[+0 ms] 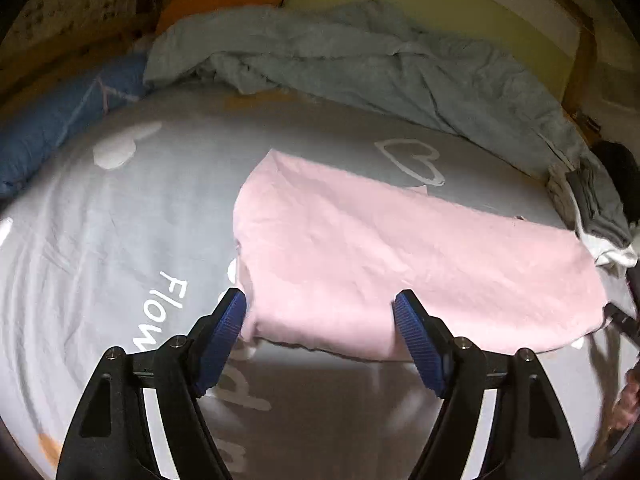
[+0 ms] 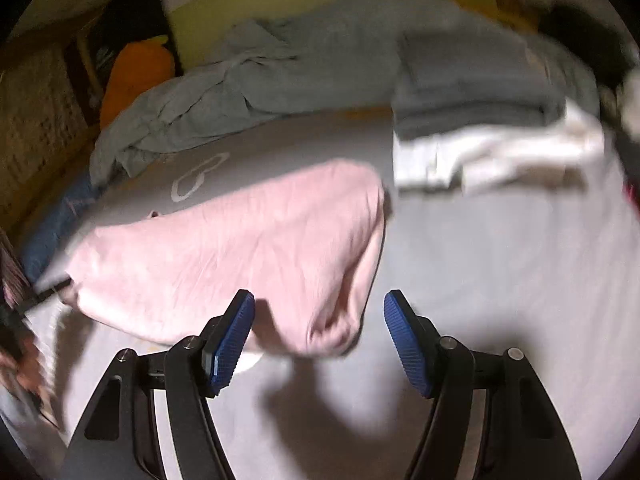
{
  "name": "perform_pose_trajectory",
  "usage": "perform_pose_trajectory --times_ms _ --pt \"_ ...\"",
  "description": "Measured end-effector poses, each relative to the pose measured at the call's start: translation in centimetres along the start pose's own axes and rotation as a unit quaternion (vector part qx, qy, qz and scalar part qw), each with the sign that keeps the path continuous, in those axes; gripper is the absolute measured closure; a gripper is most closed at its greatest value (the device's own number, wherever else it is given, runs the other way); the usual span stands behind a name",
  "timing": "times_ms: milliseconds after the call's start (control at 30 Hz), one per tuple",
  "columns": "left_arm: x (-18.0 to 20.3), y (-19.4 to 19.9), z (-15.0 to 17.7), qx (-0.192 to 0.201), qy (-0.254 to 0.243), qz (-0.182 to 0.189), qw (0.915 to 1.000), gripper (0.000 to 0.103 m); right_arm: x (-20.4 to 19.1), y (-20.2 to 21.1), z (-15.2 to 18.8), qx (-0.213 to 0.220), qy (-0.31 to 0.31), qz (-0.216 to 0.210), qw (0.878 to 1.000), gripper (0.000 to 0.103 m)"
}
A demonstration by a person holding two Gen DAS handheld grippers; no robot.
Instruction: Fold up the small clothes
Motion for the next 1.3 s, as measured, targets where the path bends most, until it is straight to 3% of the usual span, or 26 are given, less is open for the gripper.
perform_pose_trajectory --times_ms 67,133,167,200,233,267,333,400,467,733,867,967,1067,1200,1300 --pt "1.8 1.3 -0.3 0.052 -0.051 -0.007 0.9973 0.028 0.1 0.3 -0.6 0.024 0.005 0.012 1.0 0.035" --pt "3.8 2.8 -0.9 0.099 -0.096 0.011 0.9904 0.03 -0.9 1.4 -1.2 0.072 0.025 0.019 0.997 0.041" --pt "4.5 3.0 -1.0 0.105 -0.107 0.018 0.9885 0.034 -2.3 2.0 -1.3 0.088 0.05 -0.002 0.995 0.05" --pt "5.0 2.9 -1.0 0.104 -0.115 0.019 0.9877 0.052 -3.5 2.2 -1.3 0.093 0.078 -0.022 0.992 0.059" --pt "5.4 2.5 -0.9 0.095 -0.122 0.018 0.9878 0.07 -5.0 2.0 -0.9 0.093 0.114 -0.037 0.988 0.085" --pt "5.6 2.0 -0.4 0.08 -0.126 0.018 0.9886 0.076 -5.8 1.6 -0.7 0.089 0.131 -0.039 0.987 0.101" --pt "5.6 0.7 0.8 0.048 -0.135 0.001 0.9897 0.087 -6.5 -0.2 0.5 0.056 0.152 -0.025 0.986 0.101" --pt "5.3 -0.5 2.1 0.013 -0.145 -0.02 0.9891 0.089 -5.7 -2.3 1.7 0.004 0.141 -0.009 0.99 0.101" --pt "4.4 -0.8 3.1 -0.003 -0.137 -0.019 0.9904 0.089 -4.3 -3.3 2.7 -0.027 0.114 -0.013 0.993 0.101" --pt "2.8 0.5 2.9 -0.02 -0.138 -0.01 0.9902 0.089 -3.1 -1.5 3.3 -0.025 0.12 -0.013 0.992 0.101" --pt "1.7 1.6 1.1 0.016 -0.097 0.012 0.995 0.089 -3.9 0.0 2.3 0.025 0.139 -0.008 0.99 0.101" --pt "1.2 0.6 -0.7 0.032 -0.092 -0.007 0.9953 0.089 -4.7 -0.2 0.6 0.051 0.146 -0.004 0.988 0.101" --pt "-0.4 -2.0 -1.2 -0.004 -0.077 -0.047 0.9959 0.089 -4.0 -3.4 -0.2 0.014 0.147 0.027 0.989 0.101" --pt "-2.7 -3.0 -1.2 -0.003 -0.088 -0.107 0.9904 0.089 -1.9 -3.7 -0.8 0.01 0.121 0.034 0.992 0.103" --pt "-4.3 -3.0 -2.0 0.0 -0.051 -0.1 0.9937 0.089 -1.5 -2.7 -1.5 0.042 0.137 0.089 0.986 0.103"
Point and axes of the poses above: each gripper's, at about its wrist camera, not at the fingertips, and y roughly against the way its jaws point, x to its right, z to its underside, the point moved 2 cm from there along -y, roughly the way its jaws point, and after that the axes turned 10 degrees about x, right-handed, at the moved point
